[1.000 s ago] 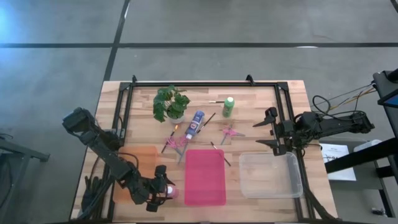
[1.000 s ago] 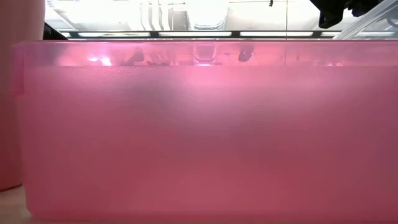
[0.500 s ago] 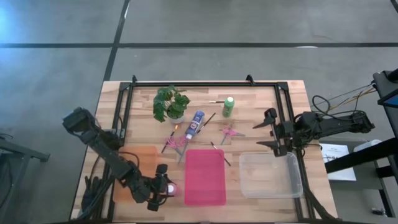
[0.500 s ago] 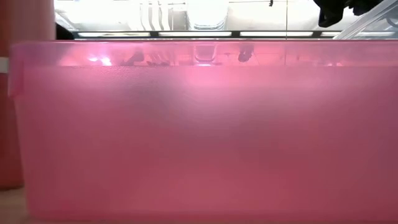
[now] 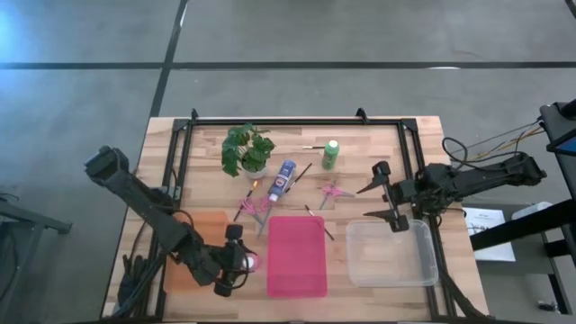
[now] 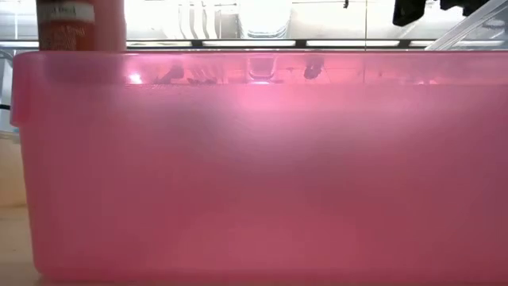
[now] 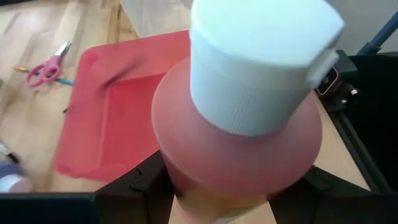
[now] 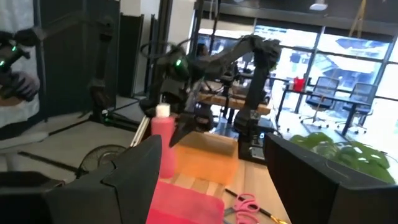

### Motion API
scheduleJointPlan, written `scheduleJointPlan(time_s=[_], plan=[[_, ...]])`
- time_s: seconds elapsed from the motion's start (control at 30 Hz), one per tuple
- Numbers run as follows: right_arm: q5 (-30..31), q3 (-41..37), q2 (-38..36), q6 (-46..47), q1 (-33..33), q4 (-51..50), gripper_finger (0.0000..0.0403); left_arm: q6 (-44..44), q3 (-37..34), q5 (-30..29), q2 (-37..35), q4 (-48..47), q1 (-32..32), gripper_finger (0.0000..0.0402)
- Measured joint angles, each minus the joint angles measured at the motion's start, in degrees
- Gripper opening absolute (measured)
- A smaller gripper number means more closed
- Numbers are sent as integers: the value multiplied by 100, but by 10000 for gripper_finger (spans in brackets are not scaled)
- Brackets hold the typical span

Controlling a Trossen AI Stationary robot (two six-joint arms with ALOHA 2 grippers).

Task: Pick & Place Paint Supplies
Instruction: Put the pink paint bottle into the transparent bin

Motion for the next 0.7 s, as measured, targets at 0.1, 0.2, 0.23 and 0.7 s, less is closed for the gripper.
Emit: scheduleJointPlan(time_s=[0.1,0.2,0.23,0.7], plan=[[10,247,436,-121,137,11,277,-73,308,4,-151,-600,0,211],[55,535,964,-310,305,85,277,16,575,-136,-253,-870,28,211],[68,651,1145,-397,361,97,277,92,659,-206,-269,-877,60,211],[224,2469,3516,-605,602,129,277,660,886,-159,-308,-671,1010,211]])
